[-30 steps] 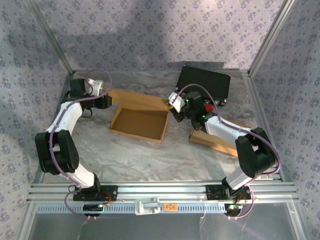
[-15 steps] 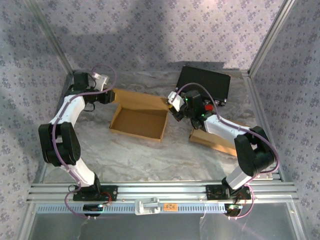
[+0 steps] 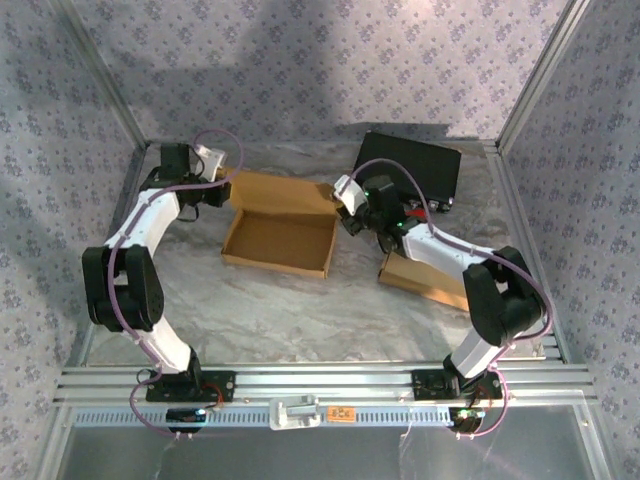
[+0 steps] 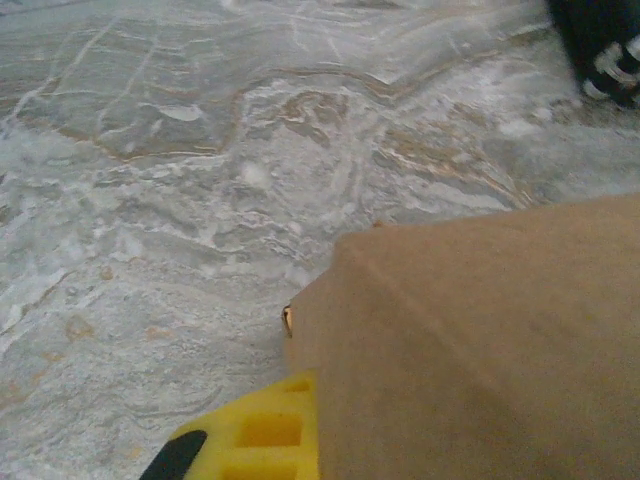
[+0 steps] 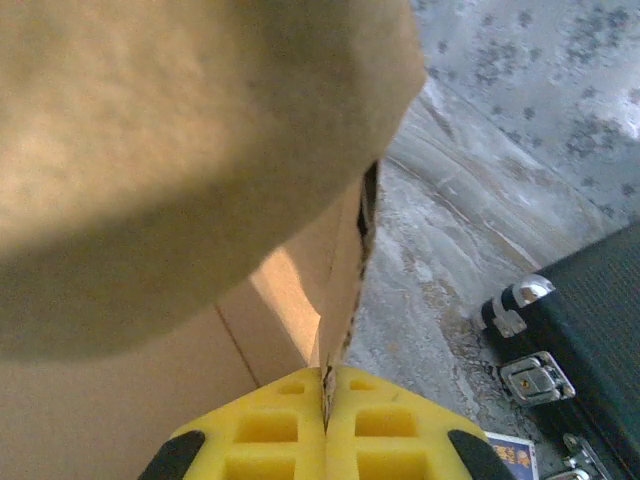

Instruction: Fold the paper box

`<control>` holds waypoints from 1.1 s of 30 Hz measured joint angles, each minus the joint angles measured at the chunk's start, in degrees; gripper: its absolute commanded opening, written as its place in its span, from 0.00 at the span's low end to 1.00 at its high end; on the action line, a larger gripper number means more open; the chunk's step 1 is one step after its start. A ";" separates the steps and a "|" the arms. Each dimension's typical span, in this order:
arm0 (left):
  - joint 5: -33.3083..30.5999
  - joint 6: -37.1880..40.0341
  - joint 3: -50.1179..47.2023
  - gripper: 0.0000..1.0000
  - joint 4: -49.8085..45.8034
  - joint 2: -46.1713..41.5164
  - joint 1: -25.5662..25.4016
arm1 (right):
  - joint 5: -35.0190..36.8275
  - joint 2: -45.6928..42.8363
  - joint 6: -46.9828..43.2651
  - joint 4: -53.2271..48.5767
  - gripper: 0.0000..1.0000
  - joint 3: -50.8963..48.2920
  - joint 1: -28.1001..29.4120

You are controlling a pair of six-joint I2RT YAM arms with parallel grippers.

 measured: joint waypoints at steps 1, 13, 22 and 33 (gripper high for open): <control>-1.07 -1.38 -0.63 0.05 1.14 -0.31 -0.26 | 1.40 0.42 1.25 -0.11 0.00 0.72 0.50; -10.29 -17.25 -11.72 0.06 17.18 -6.97 -2.19 | 23.82 8.46 22.51 3.58 0.00 10.16 7.61; -10.75 -22.71 -19.30 0.07 34.82 -5.51 -2.25 | 24.26 18.73 28.11 17.29 0.00 12.55 5.73; -11.19 -26.29 -21.81 0.07 48.26 0.55 -2.25 | 24.72 26.80 32.46 15.72 0.00 22.58 4.37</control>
